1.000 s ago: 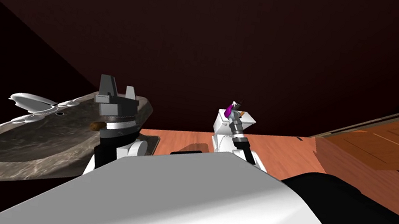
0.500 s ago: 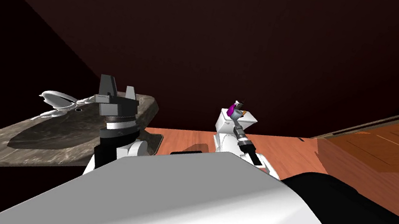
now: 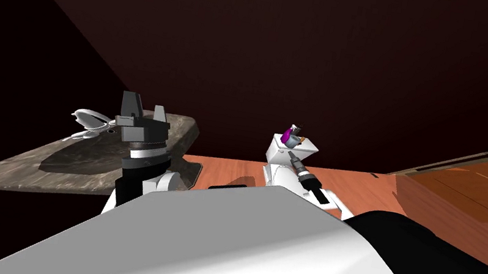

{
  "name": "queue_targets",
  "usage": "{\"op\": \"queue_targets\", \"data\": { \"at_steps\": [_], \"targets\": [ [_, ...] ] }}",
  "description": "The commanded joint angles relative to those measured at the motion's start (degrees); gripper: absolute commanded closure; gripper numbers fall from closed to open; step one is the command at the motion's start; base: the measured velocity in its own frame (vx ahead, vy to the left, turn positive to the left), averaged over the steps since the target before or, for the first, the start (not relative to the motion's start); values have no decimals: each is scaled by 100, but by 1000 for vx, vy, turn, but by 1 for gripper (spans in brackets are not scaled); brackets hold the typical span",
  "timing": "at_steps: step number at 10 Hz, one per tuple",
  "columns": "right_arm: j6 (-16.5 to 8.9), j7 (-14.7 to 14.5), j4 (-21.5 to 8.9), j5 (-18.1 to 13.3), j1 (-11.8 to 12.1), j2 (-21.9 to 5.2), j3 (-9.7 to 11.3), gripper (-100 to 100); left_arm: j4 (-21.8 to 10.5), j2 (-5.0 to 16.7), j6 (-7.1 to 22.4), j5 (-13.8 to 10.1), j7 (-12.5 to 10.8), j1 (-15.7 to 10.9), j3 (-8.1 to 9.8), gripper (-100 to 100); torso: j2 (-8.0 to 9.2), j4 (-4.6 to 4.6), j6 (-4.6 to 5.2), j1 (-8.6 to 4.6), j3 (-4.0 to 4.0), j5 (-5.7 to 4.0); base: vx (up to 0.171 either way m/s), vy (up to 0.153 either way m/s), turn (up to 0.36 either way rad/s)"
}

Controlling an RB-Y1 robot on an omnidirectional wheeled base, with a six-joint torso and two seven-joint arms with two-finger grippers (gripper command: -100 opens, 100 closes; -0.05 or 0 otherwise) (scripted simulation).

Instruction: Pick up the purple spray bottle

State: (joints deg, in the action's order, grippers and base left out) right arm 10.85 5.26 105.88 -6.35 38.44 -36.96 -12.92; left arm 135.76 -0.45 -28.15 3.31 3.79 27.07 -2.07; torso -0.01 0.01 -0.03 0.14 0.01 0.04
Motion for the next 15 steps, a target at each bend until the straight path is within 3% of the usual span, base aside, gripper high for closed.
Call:
{"op": "queue_targets", "data": {
  "at_steps": [1, 5, 7, 9, 15],
  "targets": [
    [-227, -96, -263, -133, -21, -286, -21, -100, 0, 0, 0, 0, 0, 0, 0, 0, 0, 0, 0, 0, 0, 0, 13, 33, 88],
    [-422, -188, -534, -269, 21, -778, -78, -100, 0, 0, 0, 0, 0, 0, 0, 0, -16, -3, -1, -15, -9, -3, 28, 6, 76],
    [-596, -278, -782, -395, 43, -1178, -123, -100, 0, 1, 0, 0, 0, 1, 1, 0, -16, -3, -1, -18, -9, -4, 41, -11, 94],
    [-675, -321, -896, -454, 46, -1369, -140, -100, 0, 1, 0, 0, 0, 1, 1, 0, -30, -6, -2, -24, -17, -6, 66, -21, 117],
    [-1022, -544, -1417, -732, -6, -2316, -194, -100, 0, 1, 0, 0, 0, 1, 1, 0, -46, -11, -2, -32, -27, -8, 84, -46, 138]
  ]
}}
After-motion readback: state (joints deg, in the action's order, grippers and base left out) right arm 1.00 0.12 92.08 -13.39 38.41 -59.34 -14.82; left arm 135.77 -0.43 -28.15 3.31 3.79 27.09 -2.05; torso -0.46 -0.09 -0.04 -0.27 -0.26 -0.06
